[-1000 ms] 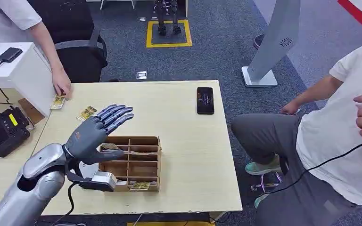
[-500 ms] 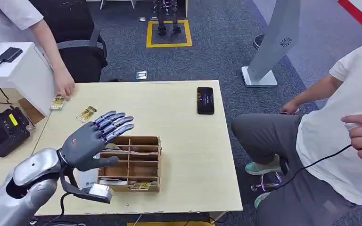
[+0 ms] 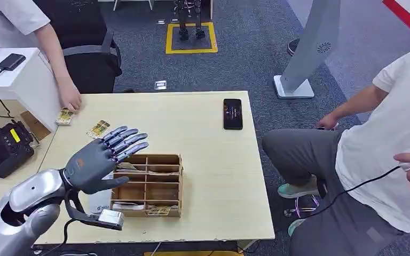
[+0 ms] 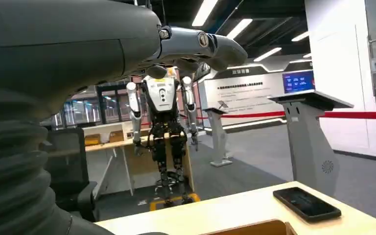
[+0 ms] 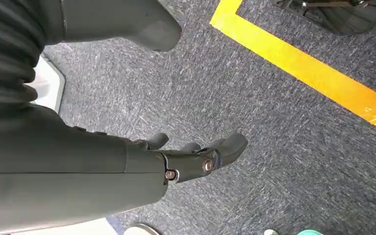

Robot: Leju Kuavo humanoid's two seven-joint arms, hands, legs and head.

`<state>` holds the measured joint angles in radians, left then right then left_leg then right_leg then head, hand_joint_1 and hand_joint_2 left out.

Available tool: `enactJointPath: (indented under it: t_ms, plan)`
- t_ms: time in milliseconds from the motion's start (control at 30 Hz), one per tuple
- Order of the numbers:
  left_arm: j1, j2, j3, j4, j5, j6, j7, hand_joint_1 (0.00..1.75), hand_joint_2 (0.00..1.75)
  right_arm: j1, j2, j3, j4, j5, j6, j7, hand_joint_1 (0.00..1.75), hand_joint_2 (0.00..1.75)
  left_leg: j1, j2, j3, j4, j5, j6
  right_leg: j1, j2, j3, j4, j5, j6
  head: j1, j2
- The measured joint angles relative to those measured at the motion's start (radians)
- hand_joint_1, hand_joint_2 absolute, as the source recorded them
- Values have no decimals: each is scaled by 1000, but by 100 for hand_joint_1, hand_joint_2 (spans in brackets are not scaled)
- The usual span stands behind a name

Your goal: Pass the card to the sensor for recognition and then transmit it.

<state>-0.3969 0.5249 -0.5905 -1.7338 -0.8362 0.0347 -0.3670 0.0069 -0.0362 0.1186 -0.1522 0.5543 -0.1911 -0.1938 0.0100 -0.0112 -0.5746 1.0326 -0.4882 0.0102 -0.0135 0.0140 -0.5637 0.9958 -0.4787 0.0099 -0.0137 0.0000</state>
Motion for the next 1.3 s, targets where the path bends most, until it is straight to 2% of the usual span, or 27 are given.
enactJointPath:
  t_ms: [367, 467, 567, 667, 833, 900, 967, 1067, 1200, 1300]
  plan:
    - [0, 5, -2, 0, 0, 0, 0, 0, 175, 0, 0, -4, 0, 0, 0, 0, 0, 175, 0, 0, 0, 0, 0, 0, 0, 0, 0, 0, 0, 0, 0, 0]
    - [0, 8, -2, 0, -47, 16, 18, 0, 175, 0, 0, -5, 0, 0, -2, -2, 0, 175, 0, 0, 0, 0, 0, 0, 0, 0, 0, 0, 0, 0, 0, 0]
    - [0, 28, -3, 1, -72, 27, 31, 0, 175, 0, 0, -7, 0, -1, -2, -5, 0, 175, 0, 0, 0, 0, 0, 0, 0, 0, 0, 0, 0, 0, 0, 0]
    - [8, 51, -3, 4, -46, 33, 29, 0, 175, 0, 0, -9, 0, -1, -2, -5, 0, 175, 0, 0, 0, 0, 0, 0, 0, 0, 0, 0, 0, 0, 0, 0]
    - [45, 110, 7, 5, 1, 14, 31, 0, 175, 1, 0, -15, 0, -4, -4, -5, 0, 175, 0, 0, -1, -1, 0, 0, 0, 1, 0, 0, 0, 0, 0, 0]
    - [111, 174, 40, 1, 57, -8, 43, 0, 175, 1, 0, -19, 0, -10, -6, -6, 0, 175, 1, 7, 1, -1, -2, -3, 0, 7, -1, 1, 0, 0, 1, 0]
    - [186, 249, 103, -1, 88, -4, 8, 0, 175, 8, 0, -23, 0, -13, -9, -8, 0, 175, 1, 10, 2, -1, -2, -3, 0, 11, -2, 1, 0, -1, -2, 0]
    - [236, 303, 173, -5, 94, -25, -17, 0, 175, 14, 0, -26, 1, -14, -11, -8, 0, 175, 1, 5, 0, -1, -2, -3, 1, 5, -2, 1, -2, -2, -1, 0]
    - [257, 325, 206, -11, 87, -66, -19, 0, 175, 10, 0, -30, 0, -14, -11, -8, 0, 175, 1, 4, 0, -1, -2, -3, 1, 4, -1, 1, -2, -2, 0, 0]
    - [262, 332, 217, -14, 81, -74, -19, 0, 175, 11, 0, -31, 0, -14, -10, -8, 0, 175, 1, 5, 0, -1, -2, -3, 0, 5, -1, 1, -1, -2, 0, 0]
